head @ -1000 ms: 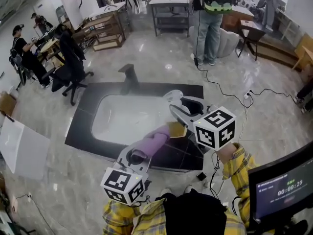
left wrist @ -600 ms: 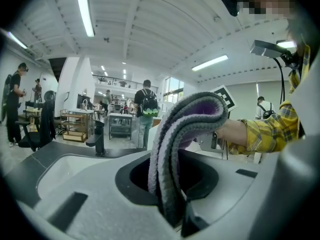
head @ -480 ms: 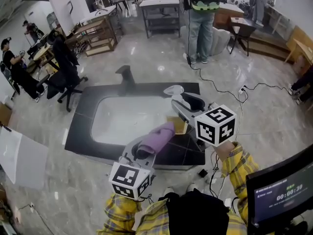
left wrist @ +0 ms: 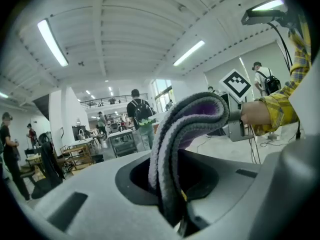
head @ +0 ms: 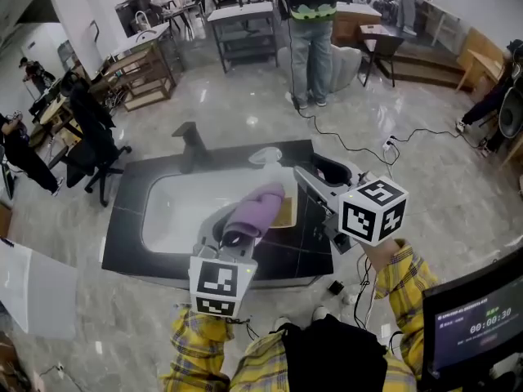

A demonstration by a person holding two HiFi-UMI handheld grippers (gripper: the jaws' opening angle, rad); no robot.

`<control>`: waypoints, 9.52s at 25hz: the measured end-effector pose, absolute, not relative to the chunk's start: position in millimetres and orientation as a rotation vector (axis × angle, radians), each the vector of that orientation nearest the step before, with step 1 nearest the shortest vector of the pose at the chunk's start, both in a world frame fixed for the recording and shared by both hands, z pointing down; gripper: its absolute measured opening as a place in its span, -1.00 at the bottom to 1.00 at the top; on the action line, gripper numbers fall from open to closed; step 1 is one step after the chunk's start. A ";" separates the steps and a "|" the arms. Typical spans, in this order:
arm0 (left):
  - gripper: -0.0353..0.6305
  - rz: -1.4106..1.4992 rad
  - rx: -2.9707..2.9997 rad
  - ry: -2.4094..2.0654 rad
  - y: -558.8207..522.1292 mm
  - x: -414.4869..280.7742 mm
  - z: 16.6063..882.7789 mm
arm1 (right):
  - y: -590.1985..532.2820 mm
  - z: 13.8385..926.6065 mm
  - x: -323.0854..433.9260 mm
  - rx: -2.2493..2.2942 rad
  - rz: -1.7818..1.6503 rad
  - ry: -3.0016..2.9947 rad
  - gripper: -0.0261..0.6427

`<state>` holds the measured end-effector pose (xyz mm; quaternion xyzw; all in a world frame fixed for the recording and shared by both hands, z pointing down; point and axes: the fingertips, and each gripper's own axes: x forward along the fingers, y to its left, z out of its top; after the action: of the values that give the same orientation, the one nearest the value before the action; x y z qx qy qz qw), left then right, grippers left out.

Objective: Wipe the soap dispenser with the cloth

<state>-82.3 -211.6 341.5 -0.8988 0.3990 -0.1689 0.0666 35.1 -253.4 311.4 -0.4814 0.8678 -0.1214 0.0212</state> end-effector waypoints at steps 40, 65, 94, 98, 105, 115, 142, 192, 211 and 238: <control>-0.68 -0.951 -2.622 1.096 -225.5 -55.4 493.1 | -246.4 349.4 56.8 -1.535 -0.494 2.668 -0.48; -0.68 -1.313 -2.691 0.902 -221.0 -37.6 556.7 | -245.5 365.9 68.2 -1.535 -0.537 2.687 -0.48; -0.68 -0.142 -3.185 1.594 -193.0 -108.8 415.7 | -263.0 332.1 -36.3 -0.115 0.192 3.463 -0.21; -0.68 -0.177 -3.180 1.636 -191.4 -109.7 424.6 | -270.7 338.3 -41.3 0.050 0.190 3.495 -0.21; -0.68 -0.214 -3.178 1.684 -182.1 -101.4 430.9 | -268.5 341.1 -45.3 0.289 0.273 3.561 -0.25; -0.68 -0.228 -3.159 1.708 -182.7 -99.2 431.2 | -267.1 342.1 -49.0 0.497 0.241 3.546 -0.41; -0.68 -0.219 -3.192 1.523 -197.2 -98.1 418.9 | -292.2 342.5 -32.2 -0.851 -0.268 3.321 -0.45; -0.68 -0.633 -2.729 1.156 -222.4 -56.6 345.1 | -274.6 316.8 59.0 -1.608 -0.489 2.663 -0.72; -0.68 -0.784 -2.705 1.203 -212.4 -43.9 402.4 | -278.8 352.9 68.0 -1.580 -0.617 2.688 -0.72; -0.68 -1.030 -2.832 1.245 -215.5 -40.0 532.8 | -285.6 383.9 81.2 -1.567 -0.658 2.756 -0.73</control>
<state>-40.0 -215.5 532.8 -0.8670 0.3812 -0.3153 -0.0595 81.2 -285.6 383.9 -0.4834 0.8502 -0.2030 -0.0484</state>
